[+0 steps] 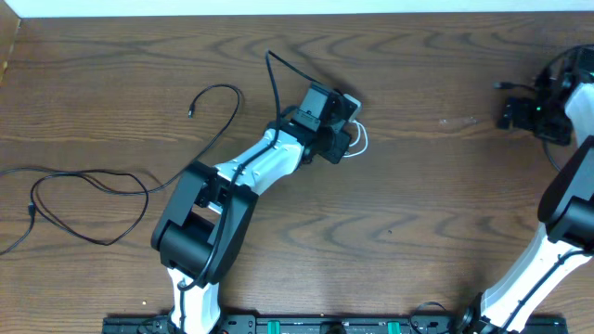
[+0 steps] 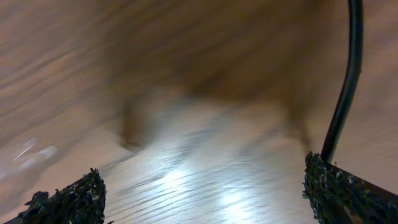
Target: Untangle cables
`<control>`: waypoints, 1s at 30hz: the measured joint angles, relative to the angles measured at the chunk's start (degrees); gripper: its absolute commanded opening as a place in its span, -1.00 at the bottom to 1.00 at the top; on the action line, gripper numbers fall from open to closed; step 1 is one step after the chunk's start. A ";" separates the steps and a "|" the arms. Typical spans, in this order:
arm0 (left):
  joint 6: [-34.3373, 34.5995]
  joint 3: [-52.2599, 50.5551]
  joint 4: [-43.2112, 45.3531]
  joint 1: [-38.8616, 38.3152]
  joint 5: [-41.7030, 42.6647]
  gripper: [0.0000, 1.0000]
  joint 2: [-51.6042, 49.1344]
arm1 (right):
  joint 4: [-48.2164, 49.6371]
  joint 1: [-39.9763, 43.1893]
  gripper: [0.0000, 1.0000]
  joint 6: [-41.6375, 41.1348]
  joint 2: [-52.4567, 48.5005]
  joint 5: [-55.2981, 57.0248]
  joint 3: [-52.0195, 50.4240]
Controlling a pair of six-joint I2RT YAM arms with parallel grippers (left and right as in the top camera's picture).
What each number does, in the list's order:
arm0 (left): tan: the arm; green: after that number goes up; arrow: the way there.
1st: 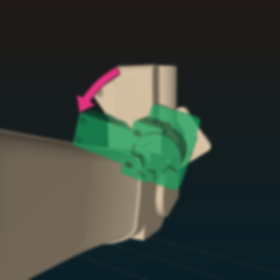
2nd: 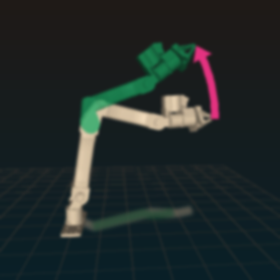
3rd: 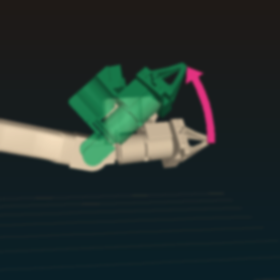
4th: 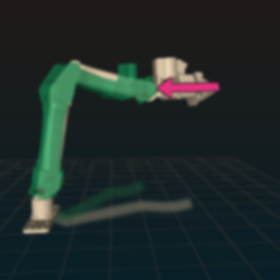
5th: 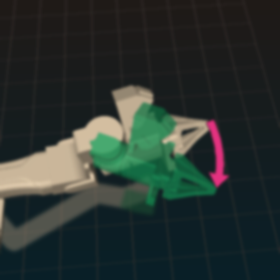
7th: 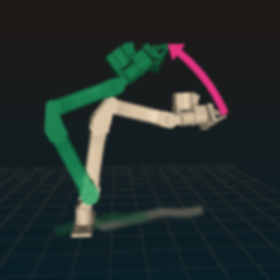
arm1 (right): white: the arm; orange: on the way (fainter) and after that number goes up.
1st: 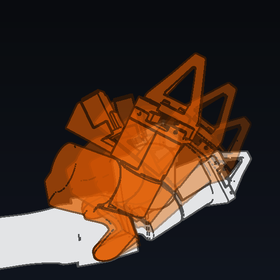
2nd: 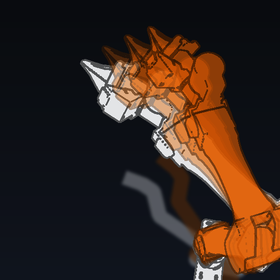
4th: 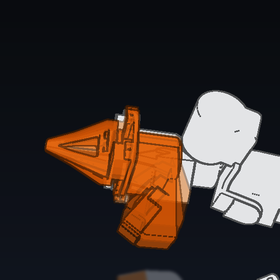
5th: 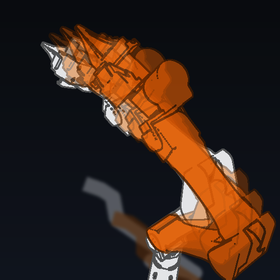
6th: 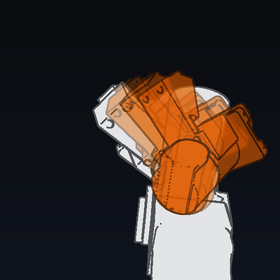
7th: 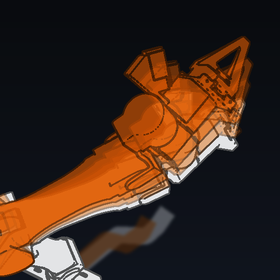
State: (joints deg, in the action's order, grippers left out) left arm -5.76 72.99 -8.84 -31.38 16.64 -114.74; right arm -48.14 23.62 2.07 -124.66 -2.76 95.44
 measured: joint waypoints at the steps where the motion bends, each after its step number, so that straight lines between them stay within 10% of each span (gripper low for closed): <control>1: 0.00 0.00 0.28 -0.42 0.02 -0.77 0.00 | 0.13 0.61 0.99 -0.94 0.00 0.26 0.00; 6: 1.07 0.00 1.77 -0.94 0.02 -0.75 0.00 | 0.35 2.47 0.99 -3.65 0.00 0.98 0.00; 11: 2.16 0.00 2.40 -0.94 0.02 0.97 0.00 | -0.20 2.40 0.98 -2.23 0.00 -6.82 0.00; 30: 2.80 0.00 -20.26 -0.61 -5.44 0.96 23.43 | -10.78 -0.31 0.99 3.06 14.60 -18.23 0.00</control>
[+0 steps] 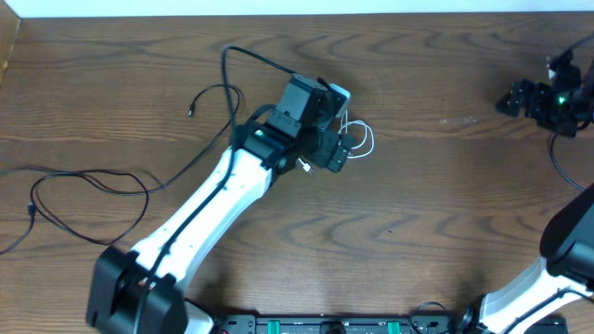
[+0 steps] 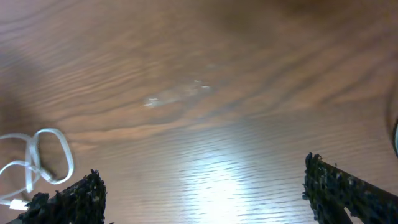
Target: Untangle cables
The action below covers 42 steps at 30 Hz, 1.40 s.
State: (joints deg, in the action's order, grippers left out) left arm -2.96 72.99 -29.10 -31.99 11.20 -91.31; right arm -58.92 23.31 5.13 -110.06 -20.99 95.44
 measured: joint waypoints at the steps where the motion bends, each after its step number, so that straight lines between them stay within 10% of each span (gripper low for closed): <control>1: 0.02 0.02 -1.07 0.09 -1.25 0.96 0.92 | -0.02 -0.70 0.99 0.24 0.85 -0.02 0.00; 18: 5.18 0.00 -9.79 0.28 -17.66 0.96 8.07 | -3.13 -19.12 0.98 3.10 17.46 6.25 0.00; 42: 5.97 0.00 -11.61 0.28 -18.88 0.96 8.24 | -4.28 -19.65 0.98 3.10 17.51 7.56 0.00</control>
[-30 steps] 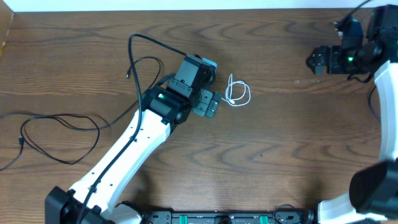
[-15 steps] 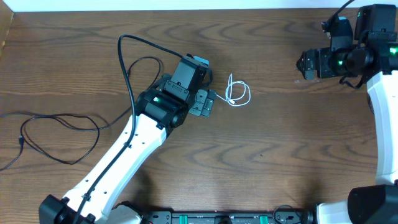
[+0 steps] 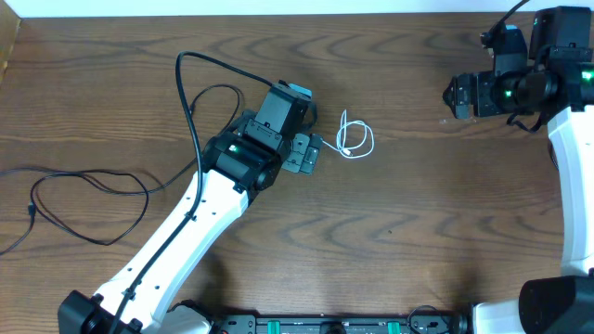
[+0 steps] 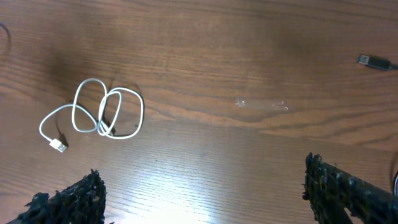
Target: Untangle cables
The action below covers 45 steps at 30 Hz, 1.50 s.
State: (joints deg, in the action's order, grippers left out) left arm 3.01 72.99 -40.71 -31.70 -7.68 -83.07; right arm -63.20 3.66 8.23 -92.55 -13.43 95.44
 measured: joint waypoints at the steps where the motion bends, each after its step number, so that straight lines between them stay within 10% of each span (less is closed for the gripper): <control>1: 0.00 0.00 0.00 0.00 0.00 0.96 0.00 | 0.00 0.00 0.98 0.00 0.00 0.00 0.00; 23: 0.02 -0.79 -2.14 0.00 -0.02 0.96 2.58 | 0.00 0.00 0.98 0.00 0.00 0.00 0.00; 45: -3.52 -31.17 24.79 20.35 10.80 0.96 43.54 | -0.02 0.00 0.98 0.00 0.00 0.17 -0.02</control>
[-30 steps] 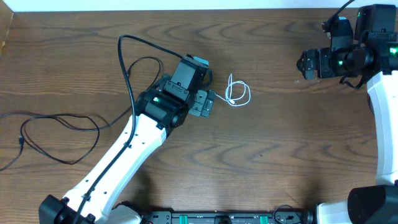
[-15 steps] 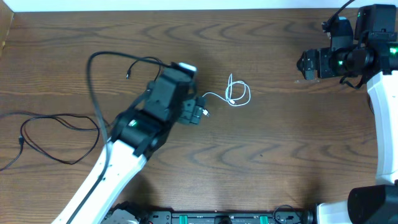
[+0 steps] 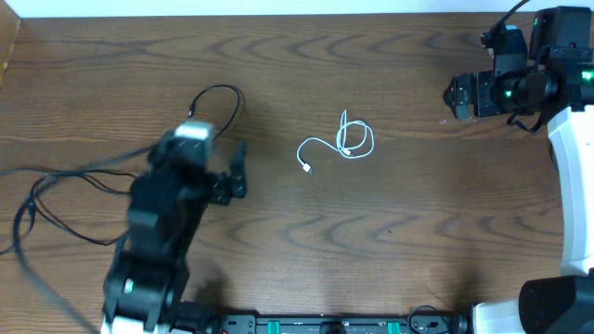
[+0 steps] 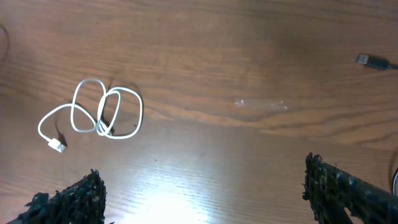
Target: Untangle cables
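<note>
A white cable [image 3: 345,141] lies coiled in two small loops at the table's middle, its plug end [image 3: 304,168] trailing left. In the right wrist view the same white cable [image 4: 104,114] lies far left. A black cable [image 3: 88,176] sprawls in loops at the left, with one end curling up [image 3: 219,89]. My left gripper [image 3: 236,172], blurred, hovers between the black cable and the white one, holding nothing and apparently open. My right gripper [image 3: 453,96] hangs open at the far right, well above the wood, its fingers [image 4: 68,200] wide apart.
A black USB plug [image 4: 369,60] lies at the right edge of the right wrist view. A faint shiny smear [image 4: 261,104] marks the wood near it. The table's back edge [image 3: 297,16] meets a white wall. A rail with connectors [image 3: 316,325] runs along the front.
My left arm has drawn back from just left of the white cable toward the front left. The white cable lies where it was. My right arm has not moved.
My left gripper was down on the white cable while my right gripper was low over the wood beside a black cord at the far right. Then the right one had risen. Later the left gripper stood off the cable, leaving it free; now it is farther left.
</note>
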`<control>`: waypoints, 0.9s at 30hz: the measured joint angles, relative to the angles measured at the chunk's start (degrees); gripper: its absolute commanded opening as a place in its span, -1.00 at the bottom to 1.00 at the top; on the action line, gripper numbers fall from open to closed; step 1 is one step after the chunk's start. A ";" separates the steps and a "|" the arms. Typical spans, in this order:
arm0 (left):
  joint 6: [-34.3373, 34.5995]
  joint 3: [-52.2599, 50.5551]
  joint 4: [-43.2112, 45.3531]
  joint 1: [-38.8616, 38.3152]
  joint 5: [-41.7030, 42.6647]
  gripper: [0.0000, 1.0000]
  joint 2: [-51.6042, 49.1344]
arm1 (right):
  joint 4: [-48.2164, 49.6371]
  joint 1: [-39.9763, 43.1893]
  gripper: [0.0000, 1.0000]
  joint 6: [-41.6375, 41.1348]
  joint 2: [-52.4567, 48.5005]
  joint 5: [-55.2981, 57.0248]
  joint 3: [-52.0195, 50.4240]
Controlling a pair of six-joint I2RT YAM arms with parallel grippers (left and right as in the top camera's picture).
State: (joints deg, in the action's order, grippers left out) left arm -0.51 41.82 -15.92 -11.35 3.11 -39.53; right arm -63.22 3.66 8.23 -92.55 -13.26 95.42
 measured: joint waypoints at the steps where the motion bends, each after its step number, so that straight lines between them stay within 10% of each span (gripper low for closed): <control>1: -0.04 -1.31 1.38 0.79 0.13 0.96 1.88 | 0.02 0.00 0.99 0.00 0.00 0.02 0.00; 27: -0.81 -32.15 17.94 19.08 9.25 0.95 36.24 | 0.00 0.00 0.99 0.02 0.00 0.02 0.00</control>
State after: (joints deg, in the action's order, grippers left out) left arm -1.32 9.67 2.02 7.73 12.36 -3.29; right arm -63.22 3.66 8.25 -92.55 -13.23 95.42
